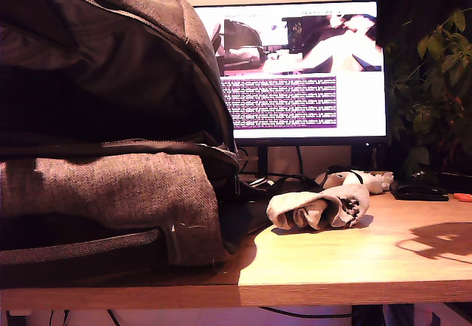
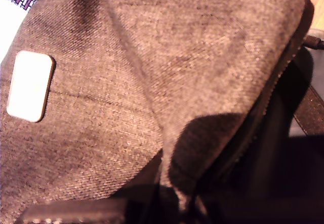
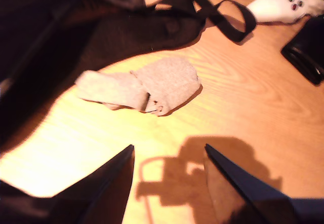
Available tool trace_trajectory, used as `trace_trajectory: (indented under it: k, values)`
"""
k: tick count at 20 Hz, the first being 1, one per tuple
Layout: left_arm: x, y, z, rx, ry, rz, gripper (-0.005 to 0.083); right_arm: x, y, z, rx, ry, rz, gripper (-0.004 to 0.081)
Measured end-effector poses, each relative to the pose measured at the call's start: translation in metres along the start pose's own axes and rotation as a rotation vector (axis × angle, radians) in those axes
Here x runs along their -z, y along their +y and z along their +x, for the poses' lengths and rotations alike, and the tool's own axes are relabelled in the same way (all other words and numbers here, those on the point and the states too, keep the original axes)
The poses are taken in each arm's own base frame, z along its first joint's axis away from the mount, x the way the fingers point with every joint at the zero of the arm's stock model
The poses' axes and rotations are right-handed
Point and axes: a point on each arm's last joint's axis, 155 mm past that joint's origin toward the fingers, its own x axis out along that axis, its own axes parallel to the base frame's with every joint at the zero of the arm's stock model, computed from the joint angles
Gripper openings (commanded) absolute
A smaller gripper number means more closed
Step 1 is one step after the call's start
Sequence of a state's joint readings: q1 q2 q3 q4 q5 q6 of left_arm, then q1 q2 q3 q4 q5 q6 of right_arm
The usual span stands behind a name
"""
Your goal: Pack the pair of socks inside the grey Google backpack
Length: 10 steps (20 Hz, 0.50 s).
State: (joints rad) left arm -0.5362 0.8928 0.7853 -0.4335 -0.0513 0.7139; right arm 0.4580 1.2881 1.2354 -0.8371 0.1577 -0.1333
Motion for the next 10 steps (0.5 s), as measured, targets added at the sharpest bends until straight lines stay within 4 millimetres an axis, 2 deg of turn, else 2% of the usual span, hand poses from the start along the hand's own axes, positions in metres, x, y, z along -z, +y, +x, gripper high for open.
trace_trajectory:
  k: [2,3,4,5,8,9,10]
  values:
    - [0.000,0.000,0.000,0.002,-0.001,0.000,-0.0024,-0.009,0.004,0.012,-0.023,-0.020,-0.148,0.0382]
    - [-0.001,-0.001,0.000,0.004,-0.003,0.000,-0.0024,-0.012,0.009,0.017,-0.045,-0.030,-0.148,0.0382]
    - [-0.001,-0.001,0.000,0.007,-0.006,0.000,-0.0024,-0.016,0.012,0.021,-0.061,-0.043,-0.264,0.0382]
    - [-0.001,-0.002,0.000,0.009,-0.007,0.000,-0.0024,-0.021,0.011,0.024,-0.047,-0.065,-0.422,0.0382]
    - [-0.001,-0.003,0.000,0.013,-0.009,0.000,-0.0024,-0.051,0.008,0.027,0.008,-0.168,-0.604,0.0382]
    - [-0.001,-0.003,0.000,0.015,-0.007,0.000,-0.0024,-0.055,0.006,0.027,0.019,-0.177,-0.685,0.0382]
    - [-0.001,-0.003,0.000,0.015,-0.007,0.000,-0.0024,-0.059,0.003,0.027,0.025,-0.180,-0.696,0.0382]
